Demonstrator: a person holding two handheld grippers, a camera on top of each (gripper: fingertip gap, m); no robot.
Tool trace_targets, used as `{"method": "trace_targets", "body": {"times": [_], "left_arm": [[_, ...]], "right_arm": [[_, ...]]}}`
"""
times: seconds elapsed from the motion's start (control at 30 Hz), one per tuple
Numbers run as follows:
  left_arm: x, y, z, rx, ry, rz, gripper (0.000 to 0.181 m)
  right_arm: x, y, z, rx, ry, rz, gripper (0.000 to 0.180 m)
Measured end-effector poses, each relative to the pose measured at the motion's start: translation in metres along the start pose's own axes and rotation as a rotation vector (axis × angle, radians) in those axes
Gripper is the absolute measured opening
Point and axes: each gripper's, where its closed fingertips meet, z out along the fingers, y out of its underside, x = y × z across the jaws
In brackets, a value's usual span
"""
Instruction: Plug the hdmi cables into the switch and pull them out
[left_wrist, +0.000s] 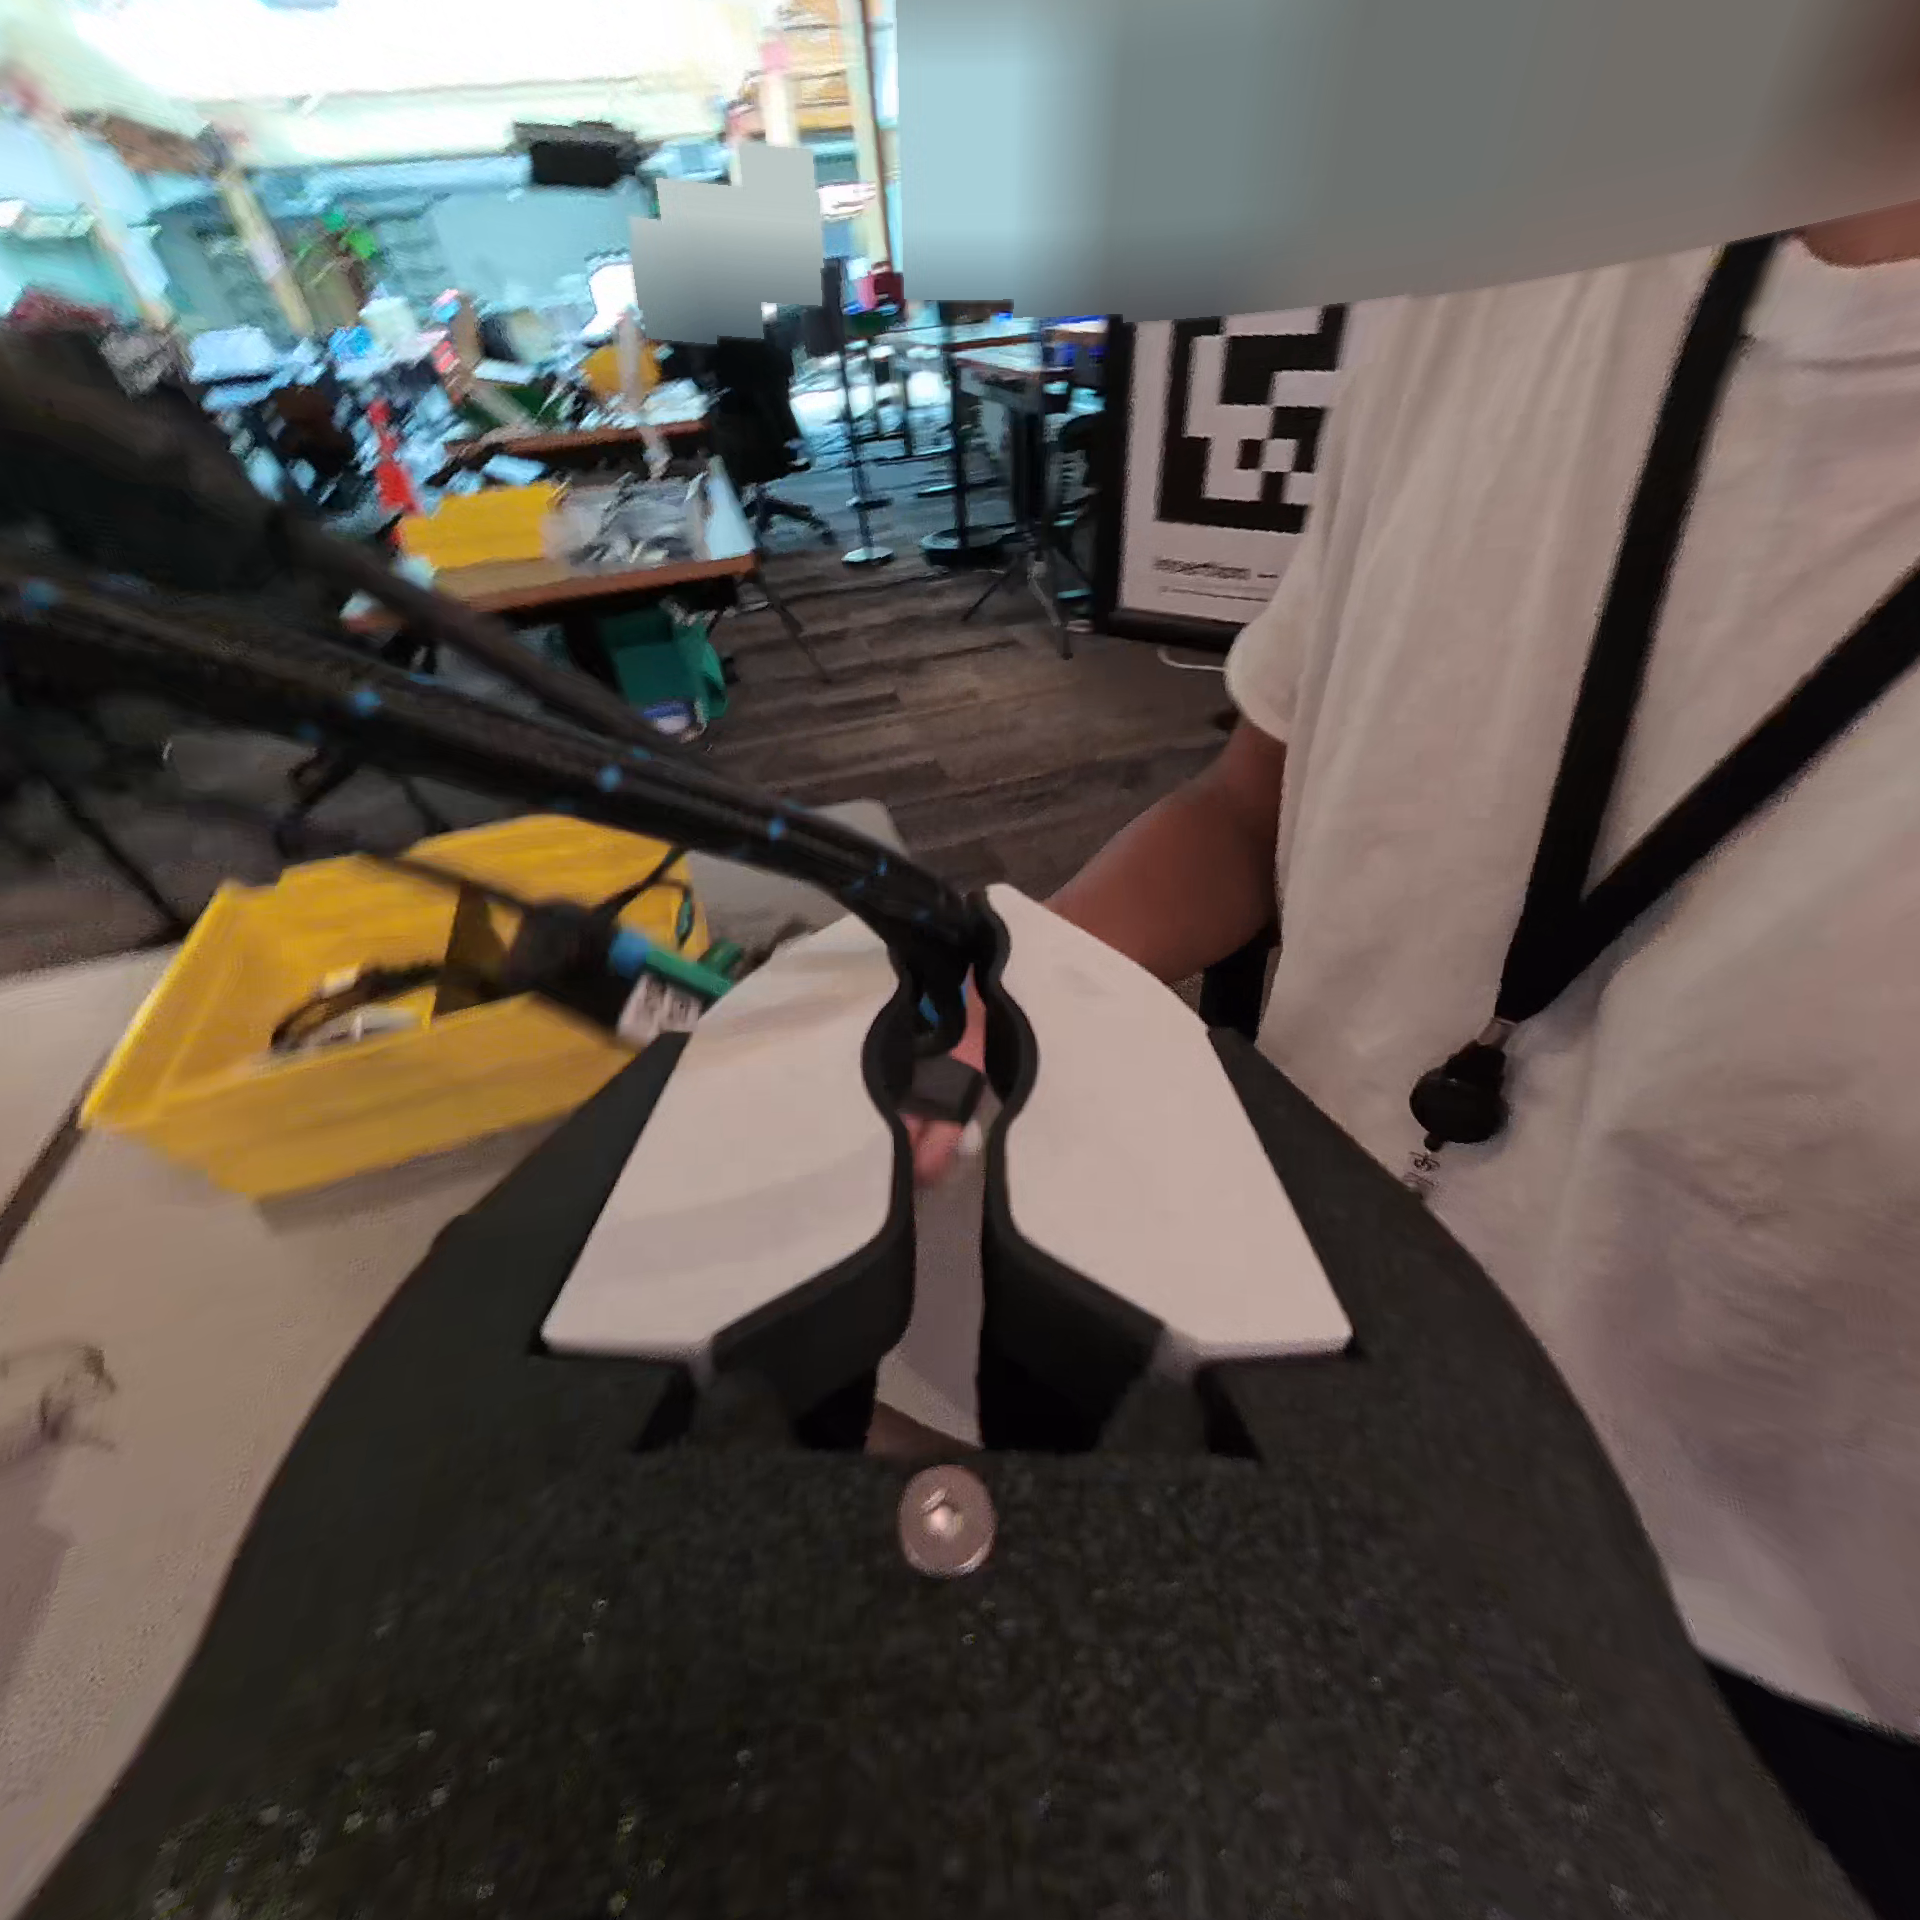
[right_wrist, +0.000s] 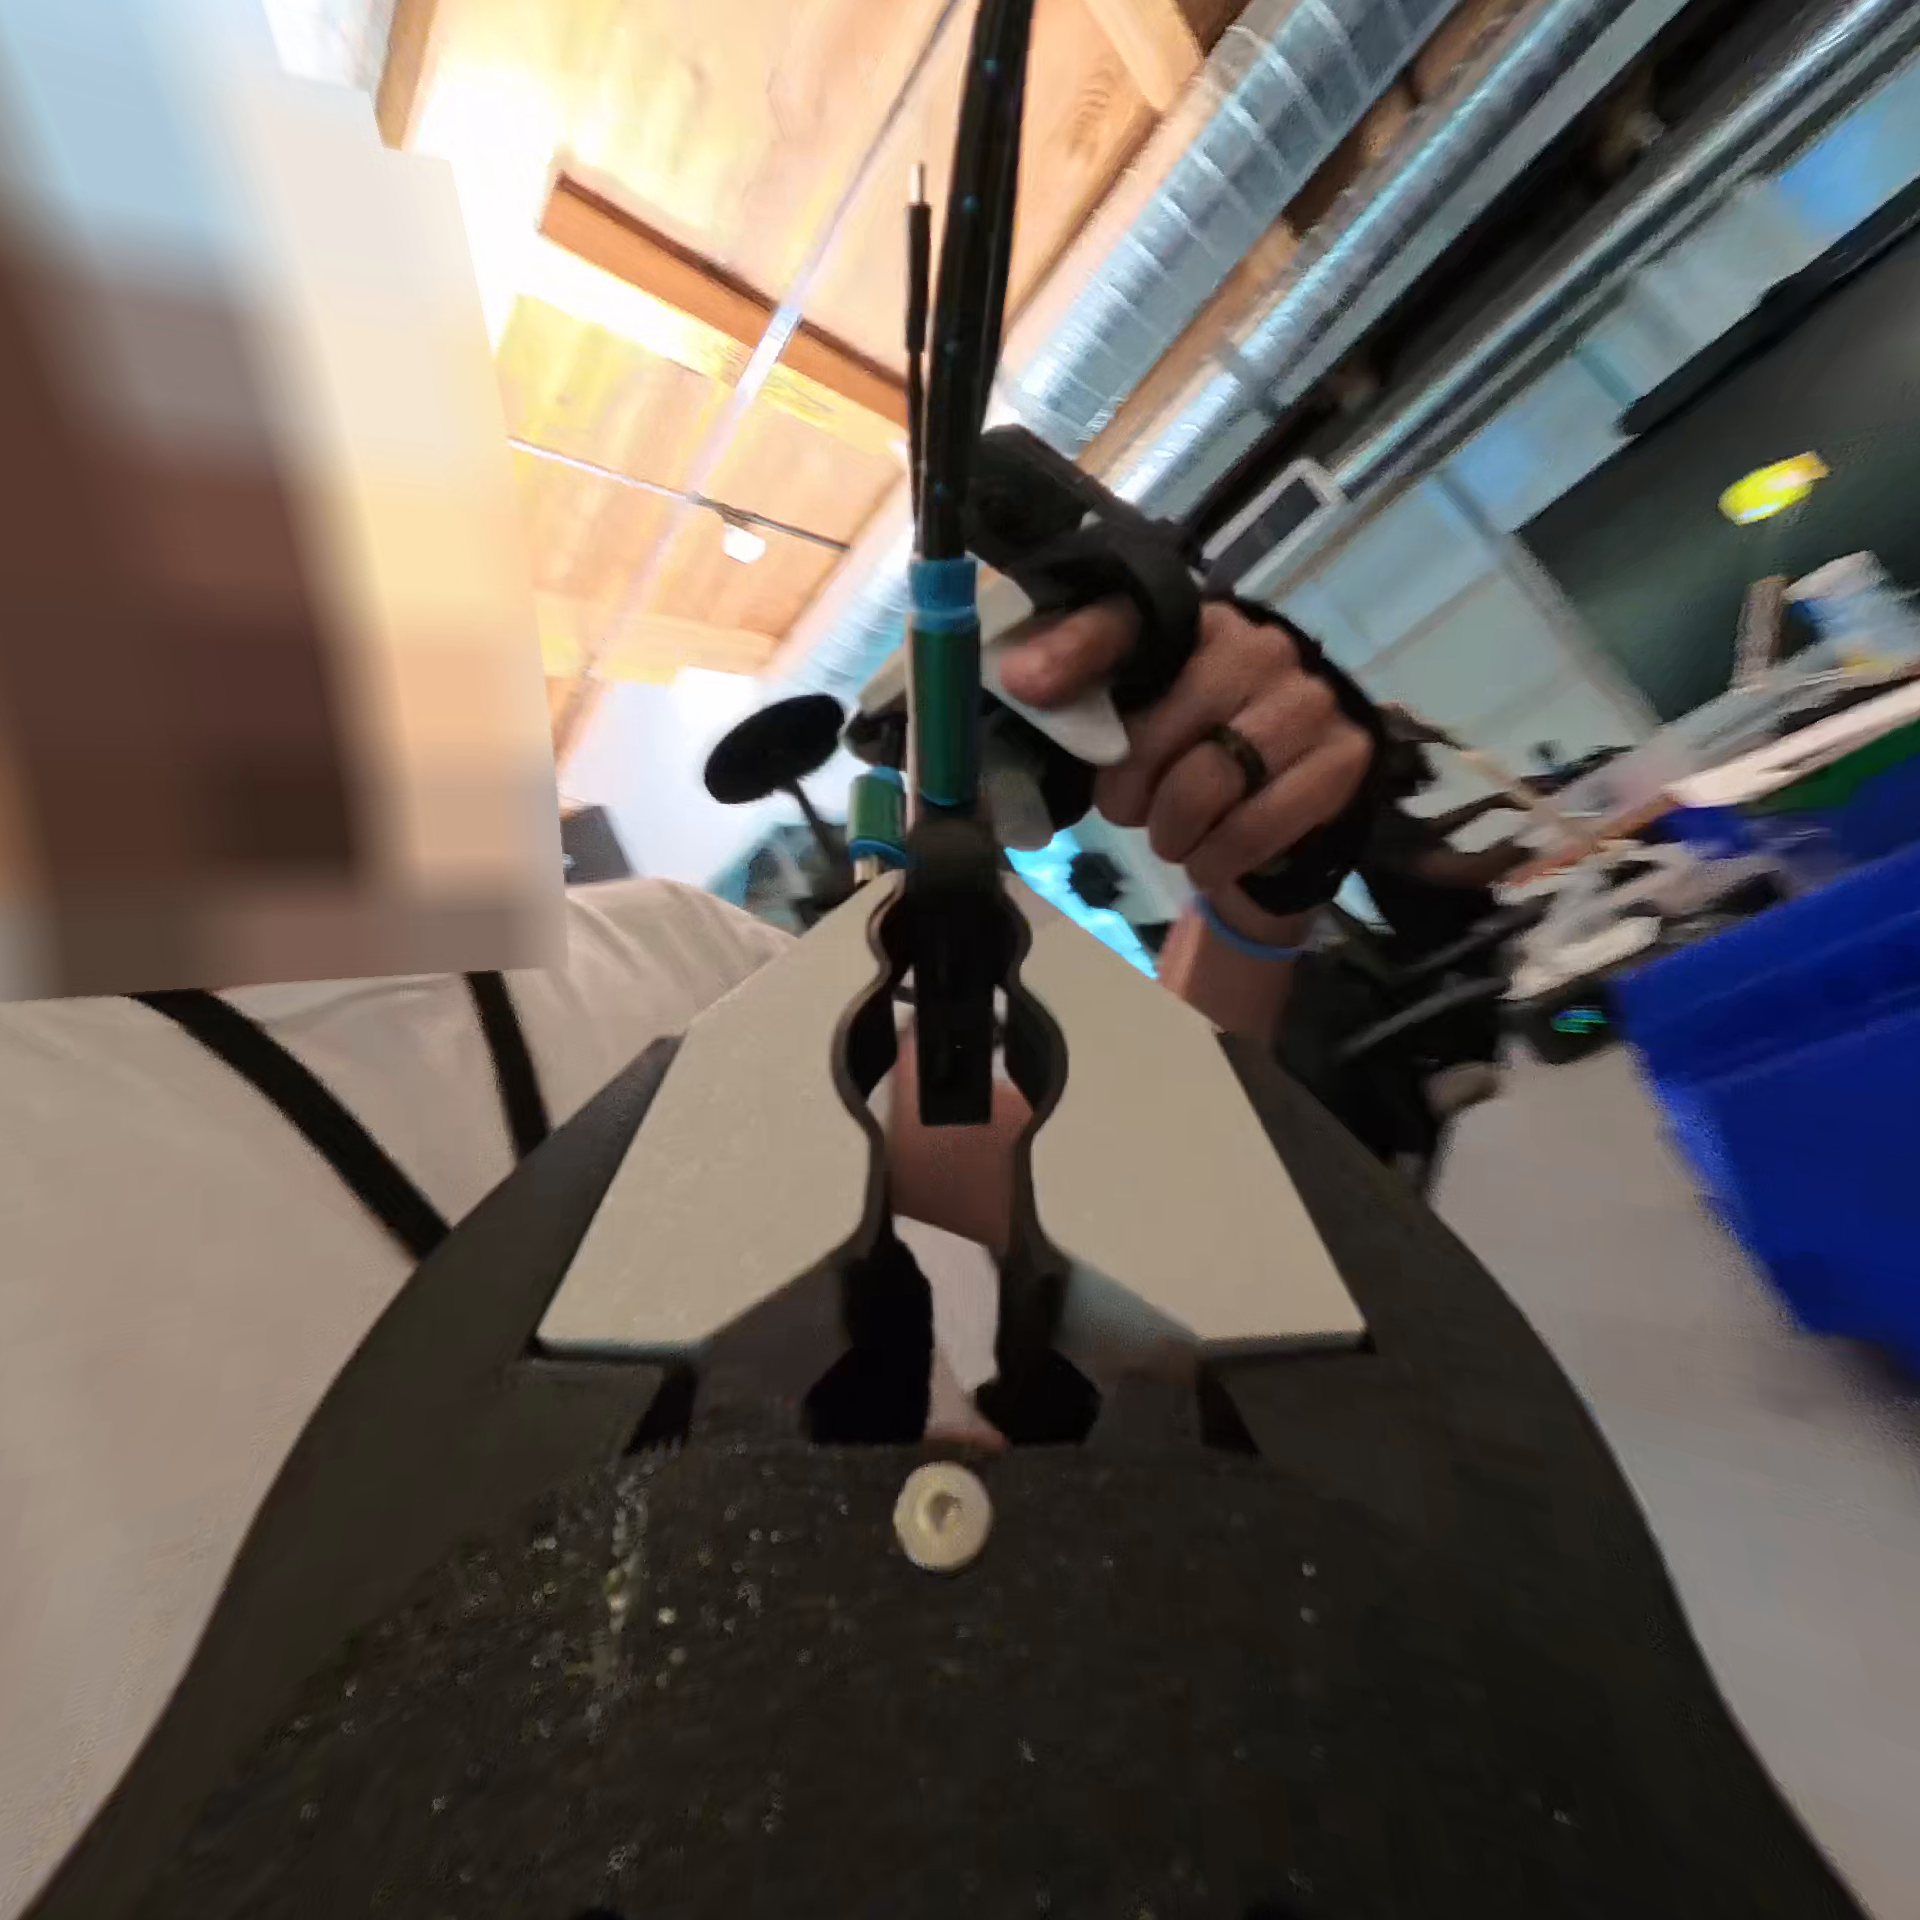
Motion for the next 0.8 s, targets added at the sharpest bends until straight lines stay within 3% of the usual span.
{"method": "trace_targets", "body": {"times": [0.07,0.2,0.27,0.33,0.53,0.7,0.8], "left_arm": [[-0.021,0.030,-0.012,-0.049,-0.140,-0.112,0.016],[-0.054,0.114,-0.046,-0.275,-0.464,-0.312,0.050],[-0.054,0.139,-0.057,-0.333,-0.542,-0.353,0.050],[-0.042,0.144,-0.050,-0.319,-0.506,-0.368,0.042],[-0.042,0.089,0.014,-0.039,-0.398,-0.236,0.046],[-0.071,0.131,0.040,-0.239,-0.456,-0.247,0.056],[-0.061,0.146,0.057,-0.245,-0.370,-0.274,0.054]], "right_arm": [[0.007,-0.008,-0.013,-0.036,0.136,-0.120,0.013],[0.031,-0.025,-0.047,-0.143,0.471,-0.400,0.012],[0.039,-0.028,-0.061,-0.211,0.576,-0.504,0.013],[0.046,-0.028,-0.073,-0.263,0.655,-0.568,0.013],[0.061,-0.001,-0.080,-0.400,0.651,-0.624,0.013],[0.066,0.023,-0.073,-0.487,0.606,-0.627,0.013],[0.063,0.034,-0.066,-0.518,0.553,-0.626,0.013]]}}
